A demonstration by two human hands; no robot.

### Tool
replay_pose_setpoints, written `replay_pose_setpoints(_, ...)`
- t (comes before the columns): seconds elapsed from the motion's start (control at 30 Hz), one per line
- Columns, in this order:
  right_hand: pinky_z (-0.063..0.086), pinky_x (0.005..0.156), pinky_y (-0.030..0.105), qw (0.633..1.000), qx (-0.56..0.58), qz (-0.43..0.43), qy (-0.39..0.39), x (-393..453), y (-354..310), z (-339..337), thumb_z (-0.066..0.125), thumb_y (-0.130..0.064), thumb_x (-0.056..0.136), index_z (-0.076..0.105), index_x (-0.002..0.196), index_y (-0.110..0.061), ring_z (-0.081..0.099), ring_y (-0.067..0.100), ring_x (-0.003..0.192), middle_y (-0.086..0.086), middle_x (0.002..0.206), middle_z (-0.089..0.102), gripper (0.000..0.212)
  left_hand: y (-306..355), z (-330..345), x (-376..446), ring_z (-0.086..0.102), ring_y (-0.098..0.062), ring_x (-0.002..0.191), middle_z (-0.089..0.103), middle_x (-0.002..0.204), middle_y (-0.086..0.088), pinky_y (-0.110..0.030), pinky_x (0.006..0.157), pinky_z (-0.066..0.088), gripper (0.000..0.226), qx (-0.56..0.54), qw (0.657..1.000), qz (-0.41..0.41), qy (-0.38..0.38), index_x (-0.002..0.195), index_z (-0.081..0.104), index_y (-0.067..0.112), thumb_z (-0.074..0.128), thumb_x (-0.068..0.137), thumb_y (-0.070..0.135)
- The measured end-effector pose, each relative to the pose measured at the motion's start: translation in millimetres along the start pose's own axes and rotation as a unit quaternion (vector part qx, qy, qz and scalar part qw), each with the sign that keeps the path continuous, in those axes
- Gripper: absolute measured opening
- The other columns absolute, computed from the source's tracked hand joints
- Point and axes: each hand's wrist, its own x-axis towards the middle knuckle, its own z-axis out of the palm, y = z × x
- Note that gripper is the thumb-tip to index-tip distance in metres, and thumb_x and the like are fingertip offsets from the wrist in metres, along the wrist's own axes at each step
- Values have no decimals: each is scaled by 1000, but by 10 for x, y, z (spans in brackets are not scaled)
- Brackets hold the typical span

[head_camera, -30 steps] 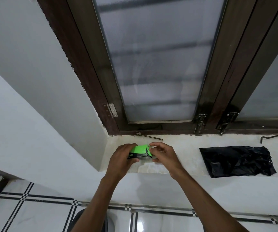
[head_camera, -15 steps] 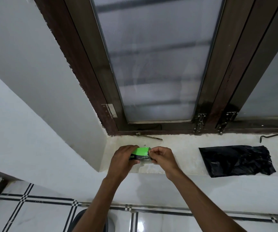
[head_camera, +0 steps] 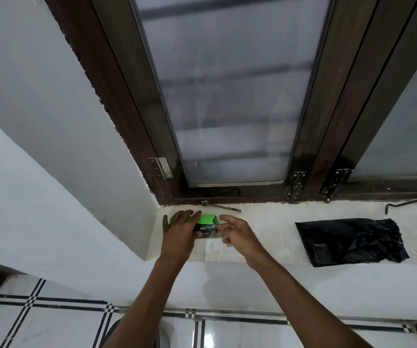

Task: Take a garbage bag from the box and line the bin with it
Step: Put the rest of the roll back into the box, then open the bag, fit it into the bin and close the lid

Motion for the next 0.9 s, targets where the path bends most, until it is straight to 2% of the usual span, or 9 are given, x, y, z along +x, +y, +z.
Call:
replay_pose_setpoints(0.17,50,68,19,999,-3,-14,44,-11,2,-114,44,1,95,65,118,-18,62,13,88,7,112,68,36,-55,15,60,54,-28,124,64,127,-4,-55,111,29,52,29,998,22,44,129,60,23,72,80,11)
replay_pose_setpoints(0.37,47,78,10,976,-72,-136,154,-276,-16,-740,52,2,94,72,98,-25,64,0,92,-12,104,70,33,190,-93,43,42,-29,133,48,143,-6,-47,112,35,79,-59,997,38,41,143,44,24,81,73,35)
replay_pose_setpoints(0.5,43,79,5,919,-140,-165,330,-606,56,-1644,52,5,89,73,97,-20,63,4,90,-3,104,69,33,1050,-150,-96,49,-16,120,54,130,5,-29,96,43,53,-188,961,203,10,131,54,27,72,82,41)
replay_pose_setpoints(0.57,46,91,19,862,-206,-156,437,-770,161,-2137,54,2,88,73,104,-16,64,22,99,4,108,70,31,1542,-63,-95,50,-13,114,53,123,9,-24,87,42,47,-196,949,245,-21,128,54,30,64,86,49)
replay_pose_setpoints(0.63,43,104,39,816,-277,-125,492,-829,346,-2584,59,-9,89,68,120,-12,61,34,113,13,120,68,32,1994,82,-56,48,-15,116,51,128,6,-27,91,42,58,-205,946,244,-55,134,49,27,60,84,56)
replay_pose_setpoints(0.73,22,118,49,825,-337,54,451,-855,715,-3102,51,-52,92,43,147,-14,34,38,142,17,146,49,67,2528,352,-22,45,-22,120,50,135,-1,-37,96,44,66,-159,951,249,-88,136,47,22,57,82,59)
replay_pose_setpoints(0.8,13,122,50,811,-415,121,394,-859,889,-3261,37,-74,82,40,148,-14,25,39,147,19,150,44,89,2689,507,-37,53,-25,111,58,120,-2,-36,87,48,34,-134,955,257,-69,114,63,19,61,86,39)
replay_pose_setpoints(0.83,14,122,50,801,-448,133,375,-856,939,-3272,40,-74,81,44,146,-16,20,40,148,19,151,43,88,2702,559,-52,57,-26,104,61,111,-1,-35,81,49,16,-133,957,250,-57,99,67,18,61,87,26)
replay_pose_setpoints(0.9,21,119,50,798,-461,116,371,-832,985,-3238,60,-59,83,57,135,-20,16,41,148,17,149,45,65,2636,605,-103,60,-23,96,64,104,0,-34,76,51,8,-141,962,229,-41,88,65,19,58,88,14)
